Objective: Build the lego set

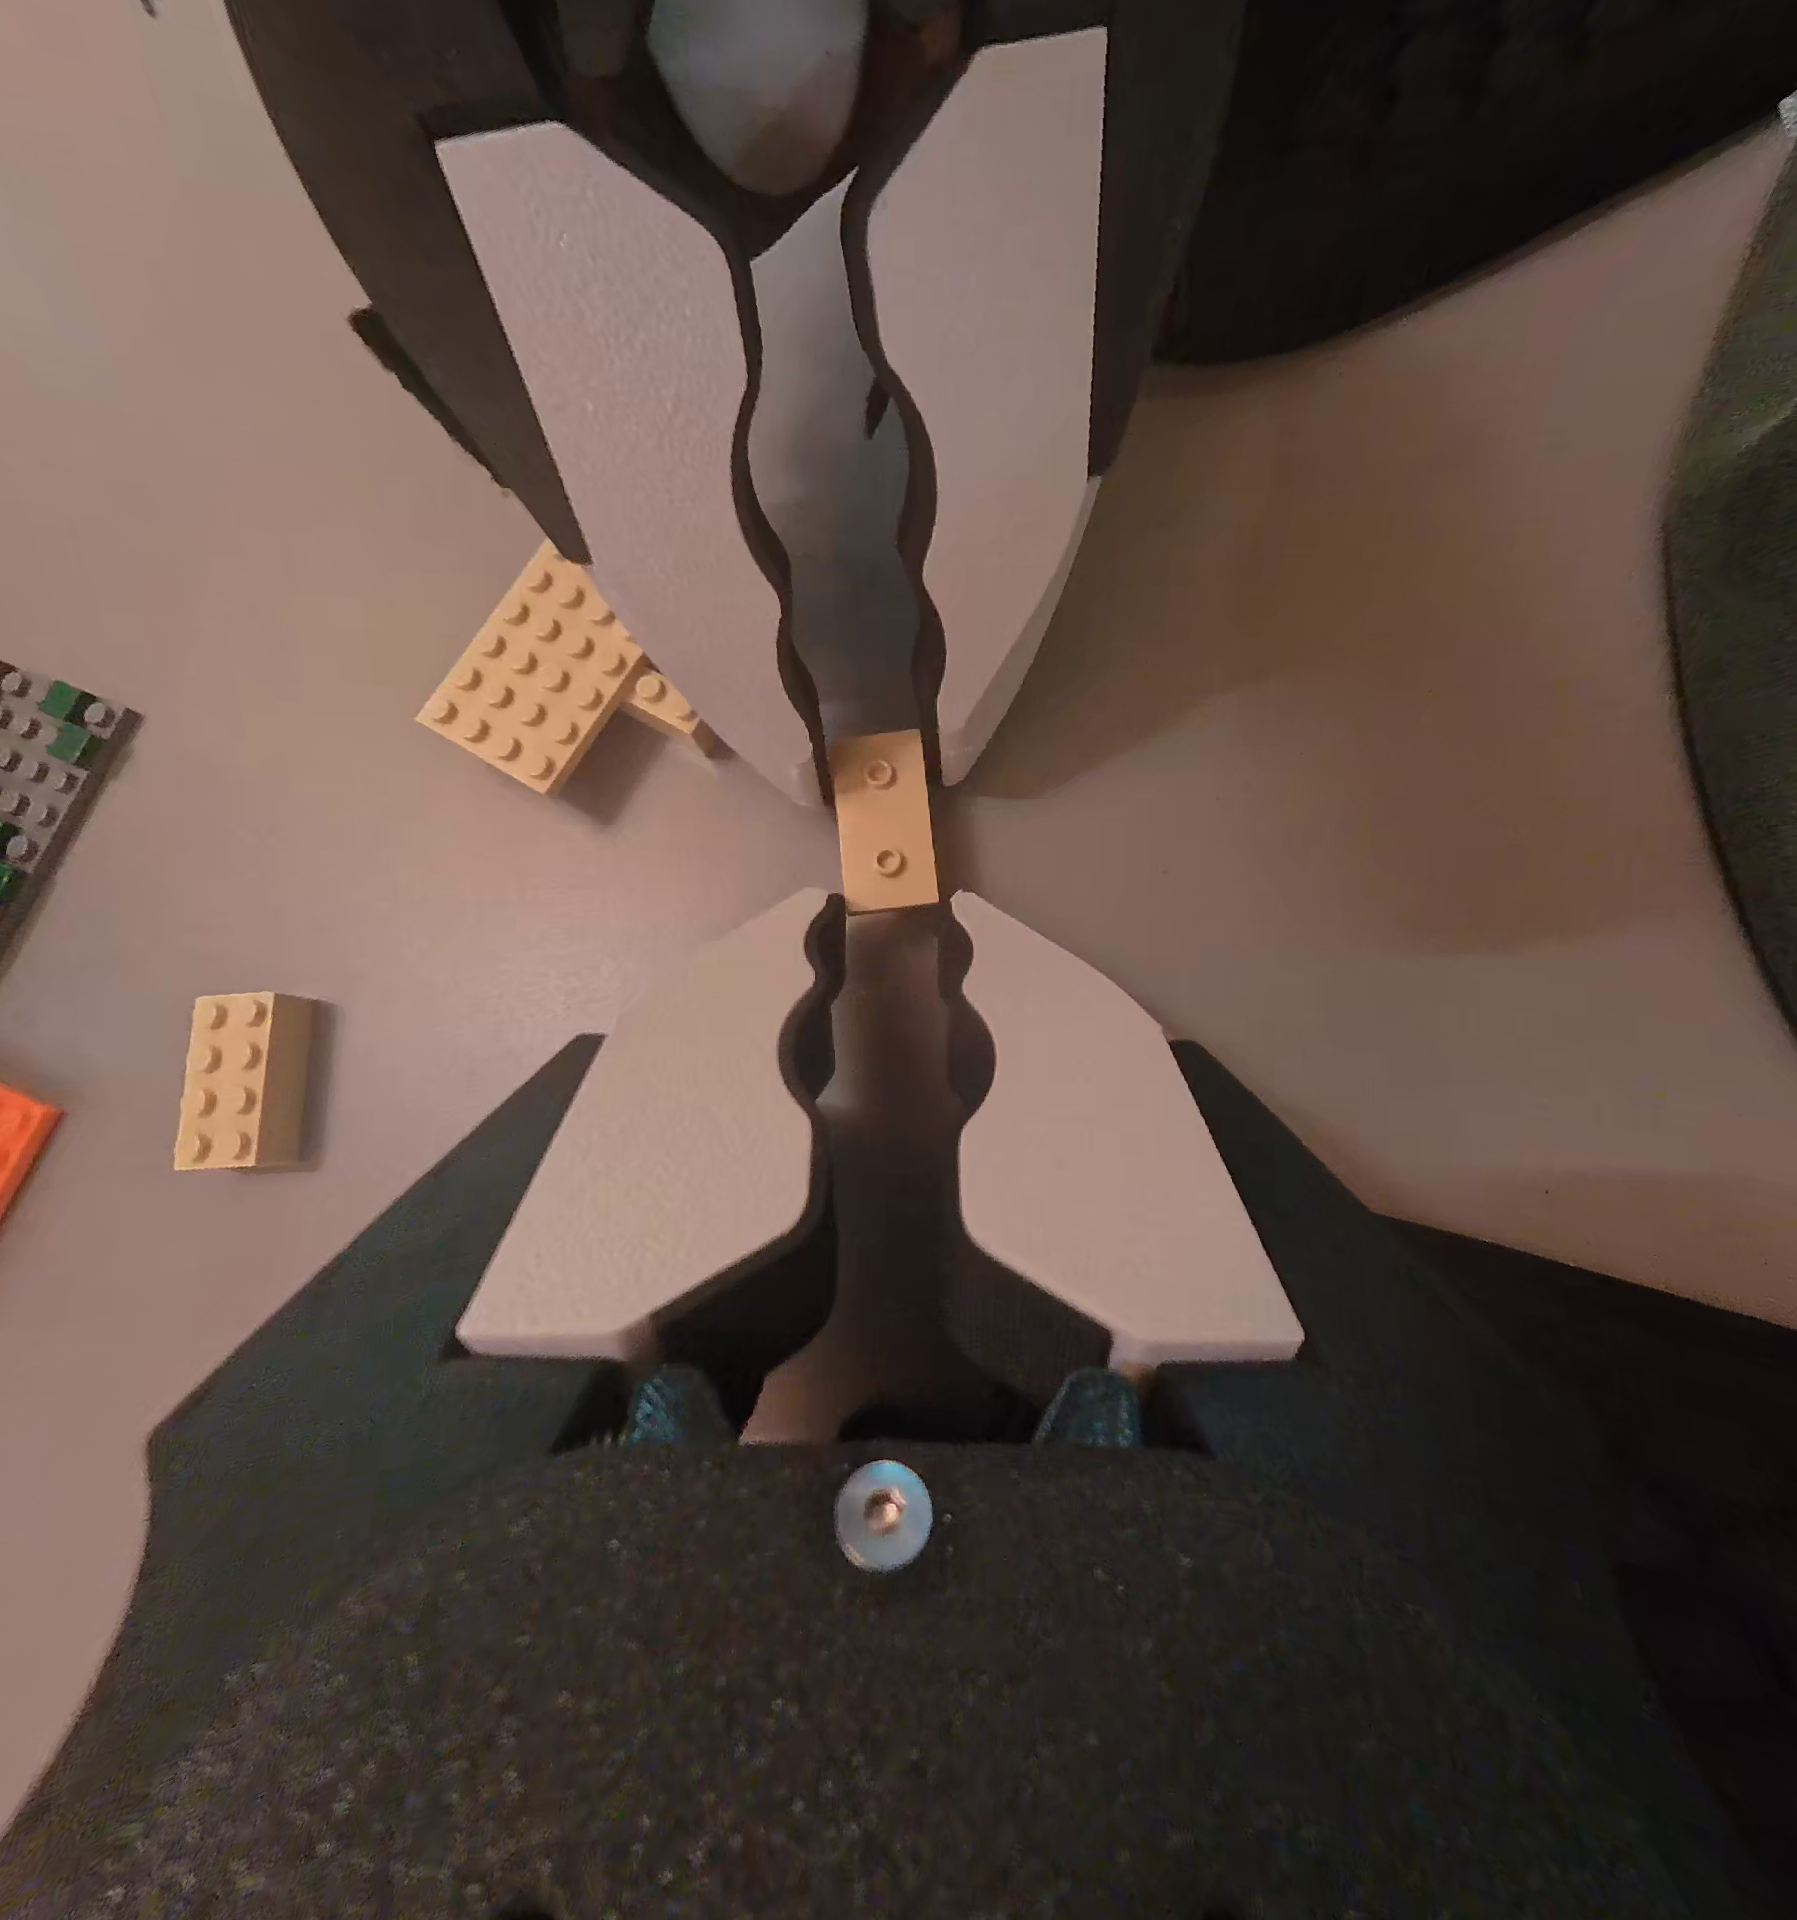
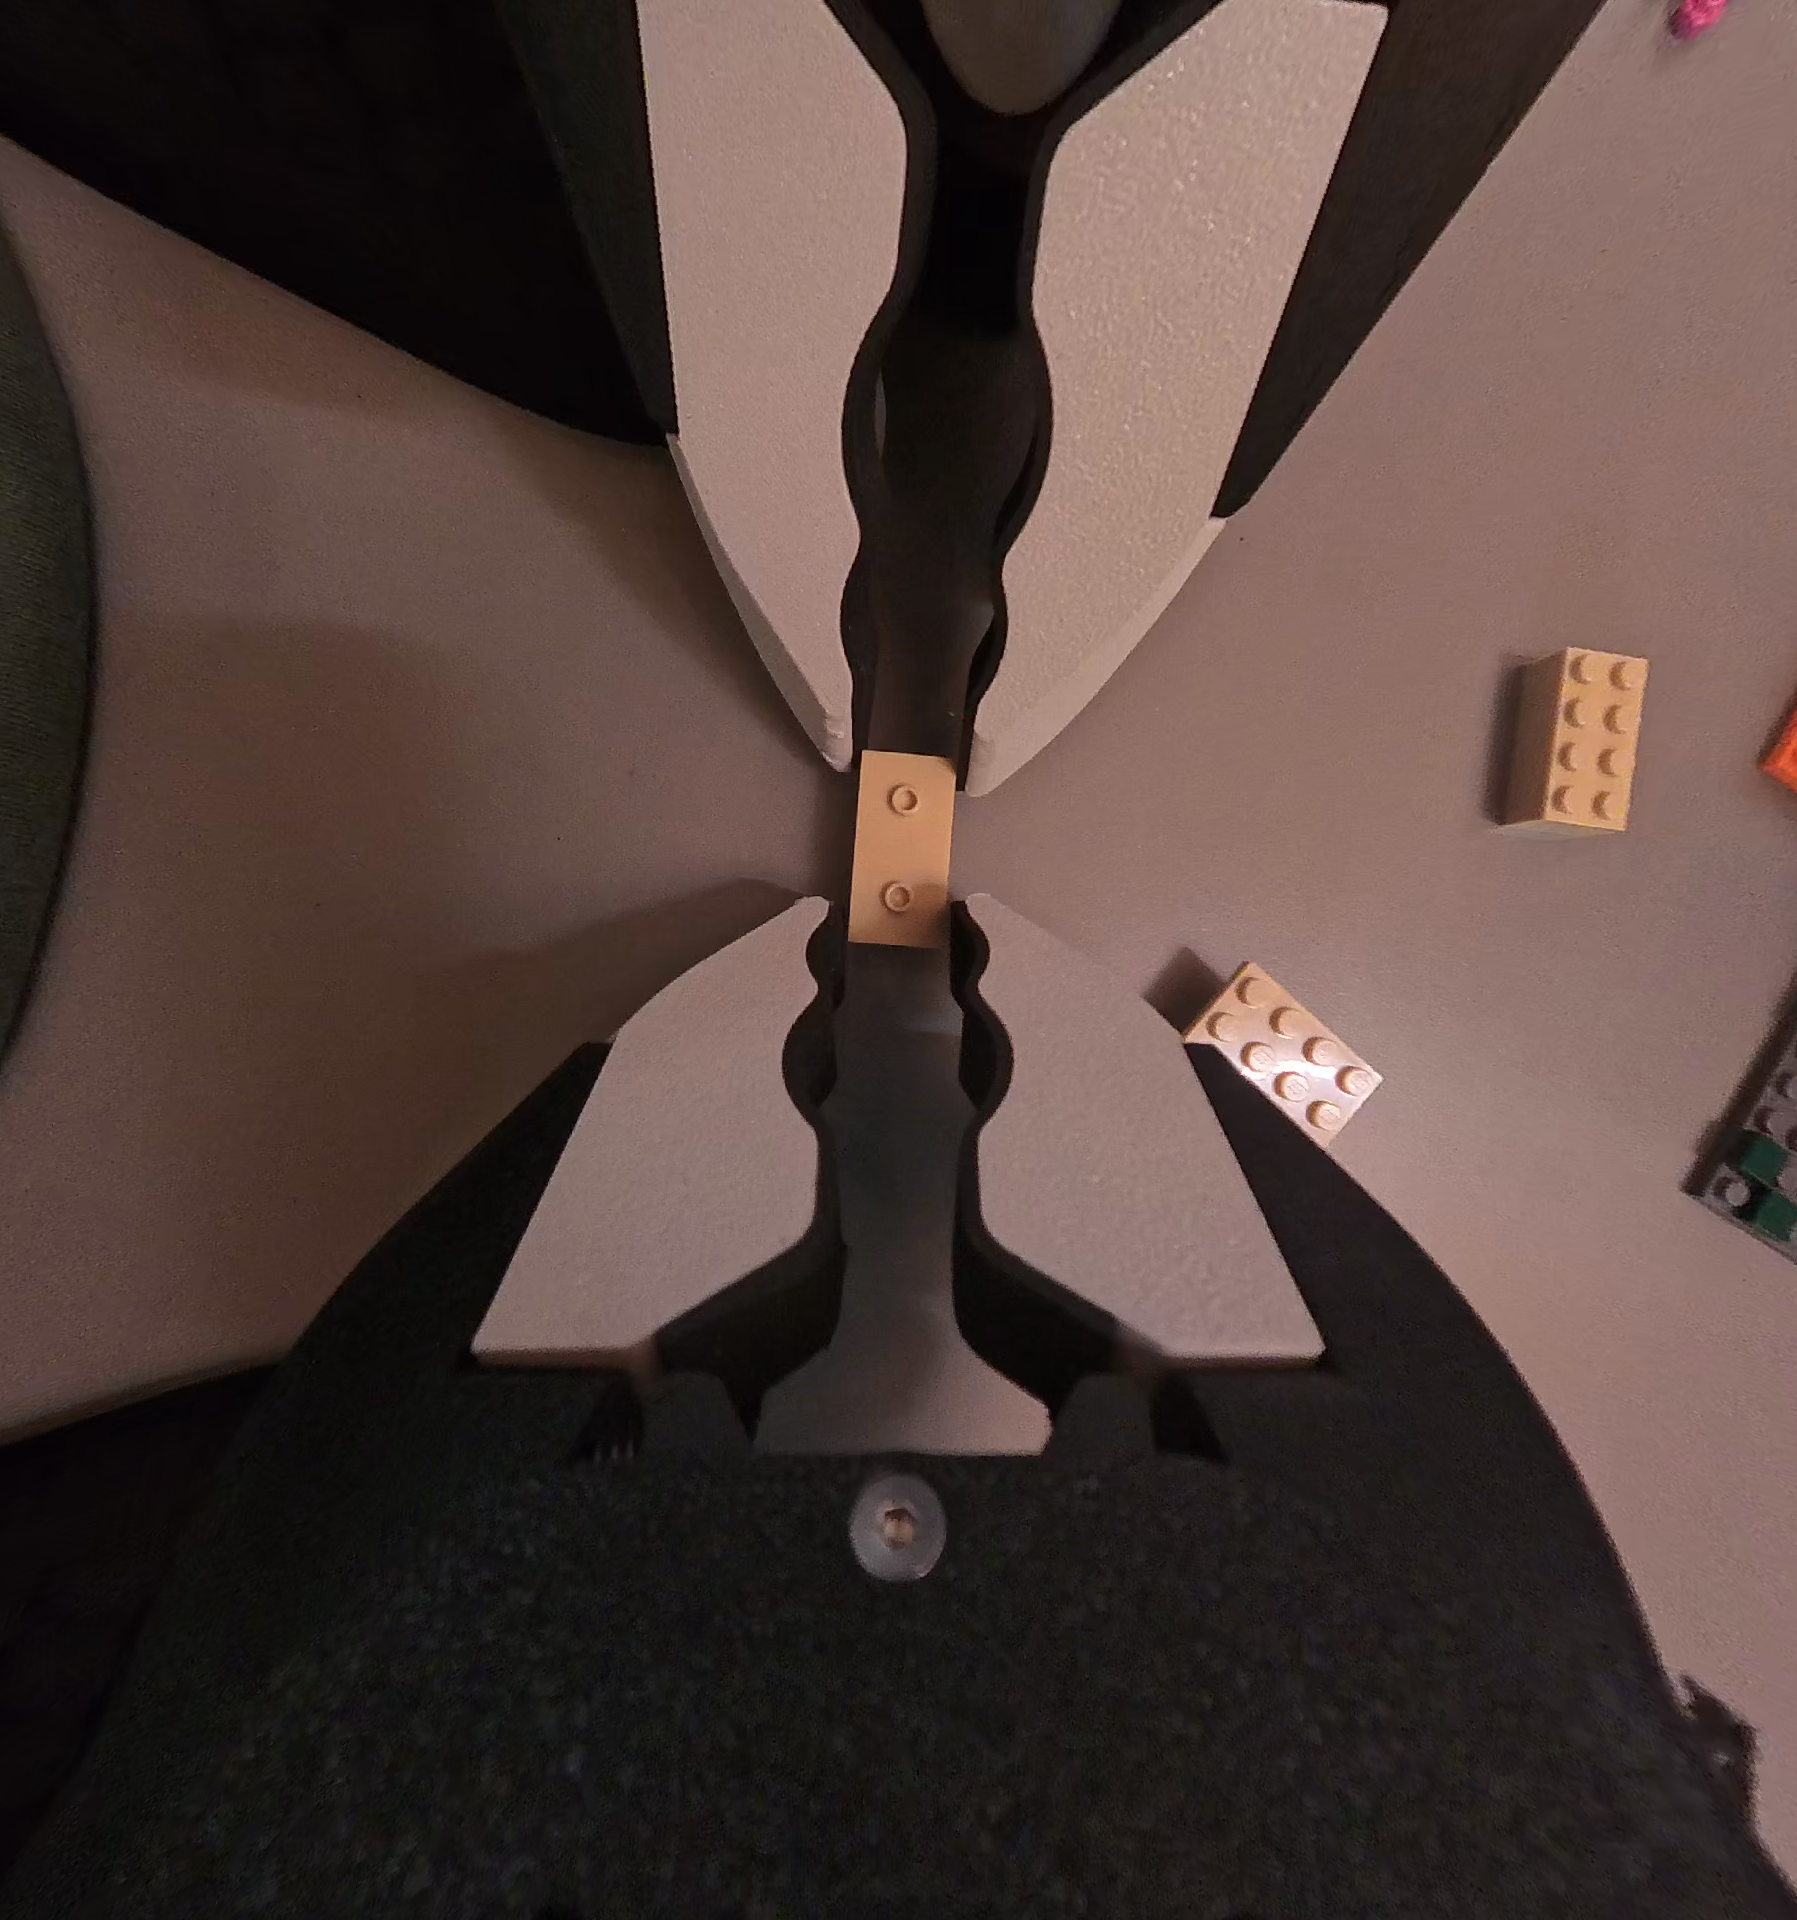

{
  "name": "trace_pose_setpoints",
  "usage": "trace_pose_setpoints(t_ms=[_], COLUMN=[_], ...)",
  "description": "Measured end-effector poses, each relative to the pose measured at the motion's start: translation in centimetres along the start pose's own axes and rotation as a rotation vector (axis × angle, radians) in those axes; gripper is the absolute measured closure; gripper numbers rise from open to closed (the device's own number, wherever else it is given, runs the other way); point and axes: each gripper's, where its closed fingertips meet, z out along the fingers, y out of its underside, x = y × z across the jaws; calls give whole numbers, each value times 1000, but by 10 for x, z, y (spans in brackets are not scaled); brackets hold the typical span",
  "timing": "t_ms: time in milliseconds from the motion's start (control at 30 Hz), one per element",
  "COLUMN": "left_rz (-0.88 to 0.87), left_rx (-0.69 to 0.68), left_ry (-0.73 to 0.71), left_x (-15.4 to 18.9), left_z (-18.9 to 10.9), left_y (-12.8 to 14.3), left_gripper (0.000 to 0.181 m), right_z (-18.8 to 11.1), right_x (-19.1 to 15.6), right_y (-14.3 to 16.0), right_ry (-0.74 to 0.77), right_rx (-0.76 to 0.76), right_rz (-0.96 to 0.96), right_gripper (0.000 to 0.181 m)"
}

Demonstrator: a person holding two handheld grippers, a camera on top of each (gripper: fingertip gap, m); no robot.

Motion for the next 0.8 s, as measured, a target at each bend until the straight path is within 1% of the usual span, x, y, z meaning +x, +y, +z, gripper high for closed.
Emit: trace_pose_setpoints(t_ms=[300,433,800], left_rz=[-5,-4,-7], left_rx=[9,6,6], left_ry=[2,5,8], left_x=[0,1,1], left_z=[-1,0,0], left_y=[-1,-1,-1], left_gripper=[165,165,165], right_z=[-5,-4,-3], right_x=[1,2,2], right_y=[-4,-3,-3], right_ry=[1,5,4], right_rx=[28,20,13], right_rz=[-1,-10,-15], right_gripper=[162,165,165])
